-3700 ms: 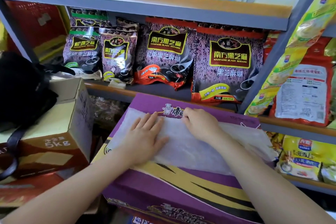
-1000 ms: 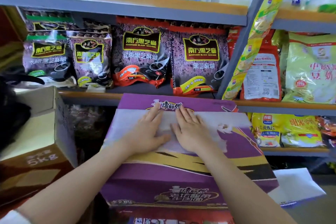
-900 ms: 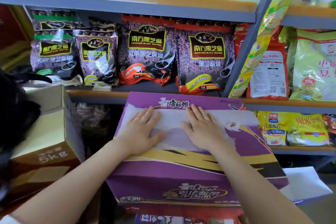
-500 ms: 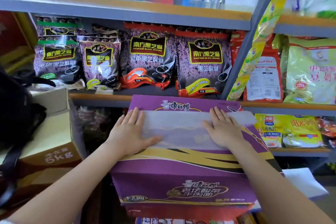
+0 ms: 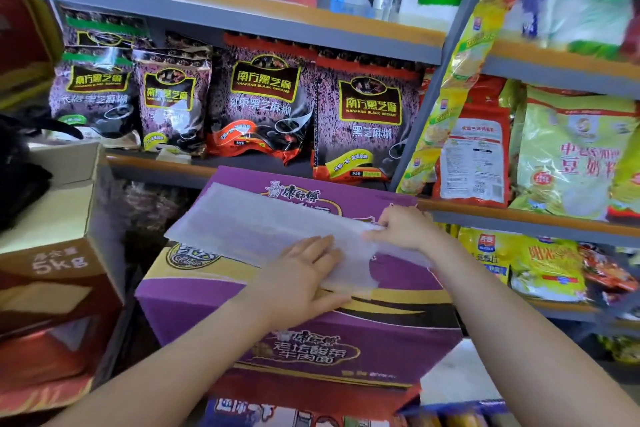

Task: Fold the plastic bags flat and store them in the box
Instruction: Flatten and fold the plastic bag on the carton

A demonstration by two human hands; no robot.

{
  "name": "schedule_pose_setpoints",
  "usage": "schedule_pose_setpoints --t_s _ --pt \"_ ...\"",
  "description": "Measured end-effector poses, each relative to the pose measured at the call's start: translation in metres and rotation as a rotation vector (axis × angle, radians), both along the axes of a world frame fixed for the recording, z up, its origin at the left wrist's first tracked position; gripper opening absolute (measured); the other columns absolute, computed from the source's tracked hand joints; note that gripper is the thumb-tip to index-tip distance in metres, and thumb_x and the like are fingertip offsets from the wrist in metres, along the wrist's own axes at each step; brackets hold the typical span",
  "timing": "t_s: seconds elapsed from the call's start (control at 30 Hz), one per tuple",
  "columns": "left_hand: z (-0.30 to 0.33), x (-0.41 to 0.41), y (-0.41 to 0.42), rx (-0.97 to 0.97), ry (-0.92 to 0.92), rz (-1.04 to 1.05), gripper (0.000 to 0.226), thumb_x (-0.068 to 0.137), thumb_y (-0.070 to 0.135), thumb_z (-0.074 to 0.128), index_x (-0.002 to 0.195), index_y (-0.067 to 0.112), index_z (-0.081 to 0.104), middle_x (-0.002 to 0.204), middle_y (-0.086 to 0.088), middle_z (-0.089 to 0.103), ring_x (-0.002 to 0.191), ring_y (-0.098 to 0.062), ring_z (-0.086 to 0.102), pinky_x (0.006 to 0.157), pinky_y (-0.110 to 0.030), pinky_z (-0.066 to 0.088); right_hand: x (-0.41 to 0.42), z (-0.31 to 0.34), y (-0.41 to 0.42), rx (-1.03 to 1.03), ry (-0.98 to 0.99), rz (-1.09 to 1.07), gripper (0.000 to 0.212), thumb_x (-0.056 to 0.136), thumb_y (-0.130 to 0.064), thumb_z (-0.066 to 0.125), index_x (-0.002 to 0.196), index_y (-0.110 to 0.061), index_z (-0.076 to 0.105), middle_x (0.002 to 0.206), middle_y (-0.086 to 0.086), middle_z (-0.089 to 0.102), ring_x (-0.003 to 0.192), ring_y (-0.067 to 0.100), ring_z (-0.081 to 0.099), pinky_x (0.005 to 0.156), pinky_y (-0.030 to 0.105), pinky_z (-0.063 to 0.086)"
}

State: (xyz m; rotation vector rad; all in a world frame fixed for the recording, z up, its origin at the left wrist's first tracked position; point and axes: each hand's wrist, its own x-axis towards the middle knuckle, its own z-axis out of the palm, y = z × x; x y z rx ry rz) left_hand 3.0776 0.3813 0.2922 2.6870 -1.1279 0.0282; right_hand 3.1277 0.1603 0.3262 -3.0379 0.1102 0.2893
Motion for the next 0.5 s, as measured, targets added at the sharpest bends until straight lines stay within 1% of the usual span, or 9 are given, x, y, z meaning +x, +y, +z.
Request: schedule_pose_setpoints --t_s 0.07,0.13,0.2,0.27,0.33,0.37,0.4,0.47,0.5 --pt "-0.008 -0.011 -0.006 -0.023 -0.118 -0.018 0.095 0.068 0.083 0.023 0.136 0.018 0.040 0.143 -0.009 0.042 0.130 -0.024 0.043 0.106 -0.036 0.035 -0.010 0.001 -0.005 0.107 0.061 0.097 0.056 0.083 -0.047 0.062 0.051 -0.017 0.028 0.054 0.001 0.024 0.053 0.018 0.026 0.053 0.032 0.016" --pt "-0.020 -0.023 -0.011 0.018 -0.256 -0.024 0.088 0.059 0.078 0.044 0.125 0.020 0.045 0.126 -0.006 0.059 0.112 -0.021 0.059 0.090 -0.036 0.049 -0.025 0.004 -0.011 0.219 0.100 0.187 0.056 0.083 -0.038 0.066 0.052 -0.017 0.024 0.055 0.001 0.018 0.052 0.017 0.019 0.052 0.033 0.011" --pt "-0.034 -0.035 -0.015 -0.028 -0.320 -0.025 0.088 0.052 0.066 0.070 0.122 0.019 0.045 0.122 -0.005 0.063 0.108 -0.021 0.062 0.087 -0.037 0.052 -0.042 0.010 -0.018 0.408 0.109 0.224 0.043 0.083 -0.029 0.068 0.059 -0.016 0.034 0.059 -0.001 0.026 0.054 0.015 0.025 0.051 0.030 0.015" --pt "-0.041 -0.043 -0.017 -0.135 -0.316 -0.011 0.079 0.054 0.042 0.080 0.121 0.019 0.045 0.120 -0.006 0.064 0.108 -0.023 0.063 0.086 -0.041 0.052 -0.058 0.015 -0.023 0.712 0.158 0.194 0.018 0.085 -0.015 0.065 0.086 -0.017 0.047 0.069 -0.003 0.041 0.059 0.009 0.038 0.052 0.023 0.028" --pt "-0.043 -0.049 -0.017 -0.249 -0.291 -0.018 0.058 0.067 0.025 0.063 0.122 0.020 0.046 0.122 -0.005 0.063 0.111 -0.022 0.060 0.090 -0.038 0.052 -0.071 0.019 -0.027 0.895 0.229 0.233 0.028 0.088 -0.004 0.059 0.107 -0.022 0.048 0.088 -0.006 0.050 0.061 -0.001 0.049 0.055 0.012 0.038" --pt "-0.043 -0.052 -0.017 -0.311 -0.243 -0.007 0.050 0.073 0.021 0.052 0.122 0.021 0.048 0.122 -0.004 0.063 0.114 -0.020 0.057 0.093 -0.034 0.049 -0.074 0.019 -0.031 0.914 0.237 0.275 0.028 0.090 -0.002 0.056 0.107 -0.024 0.052 0.094 -0.011 0.054 0.062 -0.001 0.052 0.058 0.011 0.040" --pt "-0.043 -0.054 -0.017 -0.407 -0.192 0.015 0.042 0.080 0.021 0.045 0.122 0.021 0.051 0.122 0.000 0.063 0.116 -0.016 0.054 0.098 -0.031 0.044 -0.078 0.021 -0.034 0.936 0.243 0.305 0.026 0.091 -0.002 0.053 0.101 -0.025 0.060 0.092 -0.015 0.058 0.063 0.002 0.054 0.058 0.013 0.043" --pt "-0.035 -0.060 -0.017 -0.614 -0.004 0.078 0.033 0.095 0.038 0.036 0.118 0.026 0.057 0.120 0.020 0.061 0.116 -0.002 0.051 0.099 -0.022 0.039 -0.083 0.025 -0.041 1.065 0.321 0.304 0.031 0.091 -0.001 0.049 0.087 -0.022 0.072 0.075 -0.009 0.066 0.060 0.008 0.058 0.052 0.017 0.045" --pt "-0.030 -0.063 -0.017 -0.692 0.102 0.092 0.037 0.096 0.046 0.032 0.116 0.028 0.057 0.118 0.031 0.058 0.116 0.004 0.051 0.098 -0.015 0.038 -0.085 0.027 -0.043 1.138 0.343 0.318 0.030 0.088 -0.001 0.051 0.085 -0.020 0.074 0.076 -0.005 0.070 0.063 0.010 0.063 0.052 0.017 0.047"
